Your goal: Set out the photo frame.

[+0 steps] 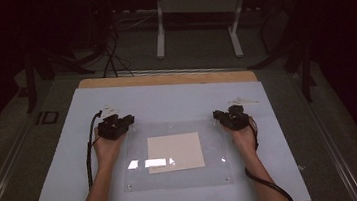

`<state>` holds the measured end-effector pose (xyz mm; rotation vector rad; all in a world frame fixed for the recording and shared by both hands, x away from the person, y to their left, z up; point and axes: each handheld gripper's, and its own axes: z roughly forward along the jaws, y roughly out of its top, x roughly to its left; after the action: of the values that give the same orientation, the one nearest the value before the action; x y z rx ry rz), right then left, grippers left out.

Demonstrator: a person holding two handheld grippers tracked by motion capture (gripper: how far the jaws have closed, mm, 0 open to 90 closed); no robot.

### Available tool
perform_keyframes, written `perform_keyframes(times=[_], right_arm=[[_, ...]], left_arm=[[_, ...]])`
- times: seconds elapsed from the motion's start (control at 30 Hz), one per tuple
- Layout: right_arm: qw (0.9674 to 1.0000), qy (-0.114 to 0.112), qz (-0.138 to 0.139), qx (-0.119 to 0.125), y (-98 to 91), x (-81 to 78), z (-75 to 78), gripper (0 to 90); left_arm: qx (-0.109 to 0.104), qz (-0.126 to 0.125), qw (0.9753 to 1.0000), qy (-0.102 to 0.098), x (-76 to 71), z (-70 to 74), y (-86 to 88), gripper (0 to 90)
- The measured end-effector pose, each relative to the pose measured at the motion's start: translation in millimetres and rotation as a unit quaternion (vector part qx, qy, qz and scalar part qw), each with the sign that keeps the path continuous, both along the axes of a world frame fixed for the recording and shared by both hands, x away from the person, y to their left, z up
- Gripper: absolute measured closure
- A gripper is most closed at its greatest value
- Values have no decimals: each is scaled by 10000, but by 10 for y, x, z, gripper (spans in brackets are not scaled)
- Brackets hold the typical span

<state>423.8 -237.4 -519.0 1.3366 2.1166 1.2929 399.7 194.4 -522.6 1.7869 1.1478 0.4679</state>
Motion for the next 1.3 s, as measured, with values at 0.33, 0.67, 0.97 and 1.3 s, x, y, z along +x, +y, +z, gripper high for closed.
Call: perform_keyframes(times=[0.33, 0.67, 0.97, 1.3], right_arm=[[9999, 65, 12, 156, -22, 10, -12, 811], [9996, 194, 80, 180, -37, 47, 0, 810], [9989, 392, 143, 194, -47, 104, 20, 811], [9973, 691, 89, 219, -39, 212, 52, 822]], left_arm=[[67, -24, 10000, 60, 22, 13, -9, 824], [-222, -115, 9990, 373, 83, 23, 51, 816], [-633, -267, 9954, 670, 165, 6, 134, 795], [-940, -210, 9910, 926, 274, -27, 161, 798]])
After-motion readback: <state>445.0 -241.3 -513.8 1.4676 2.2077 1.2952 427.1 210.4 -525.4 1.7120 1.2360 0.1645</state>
